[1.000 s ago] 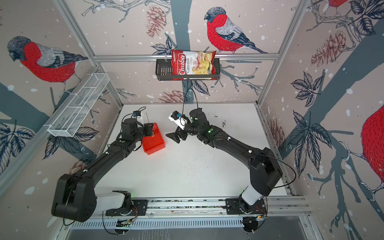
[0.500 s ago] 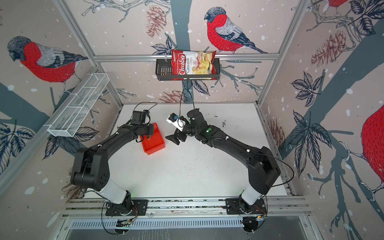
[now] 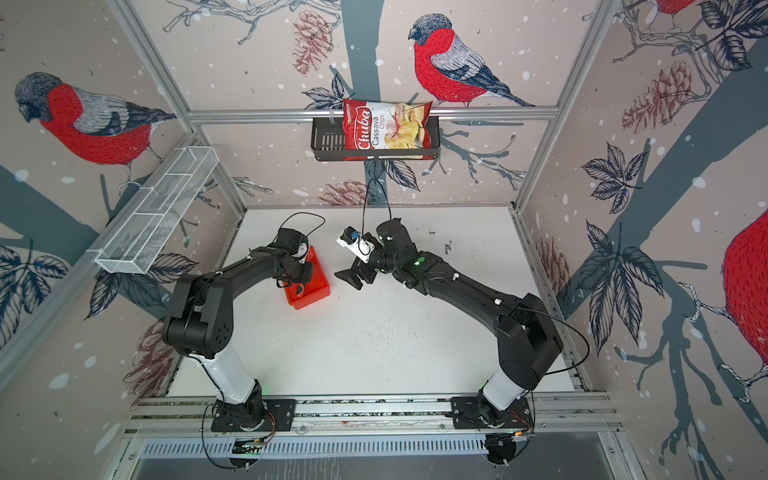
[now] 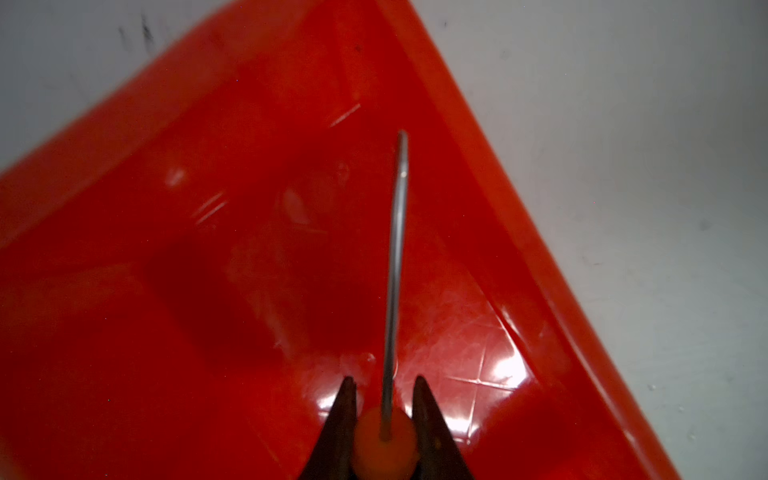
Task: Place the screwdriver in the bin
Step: 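Open the right gripper and carry the screwdriver with the left gripper over the red bin, then lower the screwdriver into the red bin and open the left gripper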
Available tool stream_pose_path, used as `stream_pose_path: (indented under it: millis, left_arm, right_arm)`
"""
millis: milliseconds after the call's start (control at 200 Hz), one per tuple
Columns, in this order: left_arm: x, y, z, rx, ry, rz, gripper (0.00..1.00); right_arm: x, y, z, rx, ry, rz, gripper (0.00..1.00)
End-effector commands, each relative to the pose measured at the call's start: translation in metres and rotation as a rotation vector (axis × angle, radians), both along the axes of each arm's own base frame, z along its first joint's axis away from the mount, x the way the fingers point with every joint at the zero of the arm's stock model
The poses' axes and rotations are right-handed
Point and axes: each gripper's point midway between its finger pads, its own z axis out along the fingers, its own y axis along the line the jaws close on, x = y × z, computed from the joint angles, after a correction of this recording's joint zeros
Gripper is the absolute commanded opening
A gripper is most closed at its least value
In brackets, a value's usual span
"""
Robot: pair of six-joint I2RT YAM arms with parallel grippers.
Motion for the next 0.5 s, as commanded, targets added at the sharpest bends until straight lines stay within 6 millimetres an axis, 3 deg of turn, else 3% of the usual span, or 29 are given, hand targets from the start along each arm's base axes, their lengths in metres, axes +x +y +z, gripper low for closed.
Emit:
stream_pose_path:
  millis: [0, 330, 495]
  left_arm:
    - [-0.0088, 0.0003, -0.0087, 0.002, 0.053, 0.0, 0.0]
    - [-0.0094, 0.0036, -0.0139, 0.017, 0.07, 0.024, 0.0]
    - [-0.0074, 0.0057, -0.0079, 0.024, 0.055, 0.036, 0.29]
  right_arm:
    - [0.0026, 0.0005, 0.0058, 0.011, -0.015, -0.003, 0.99]
    - [0.0025, -0.0007, 0.0038, 0.008, -0.006, -0.005, 1.0]
    - [0.0031, -0.0003, 0.005, 0.011, -0.009, -0.006, 0.99]
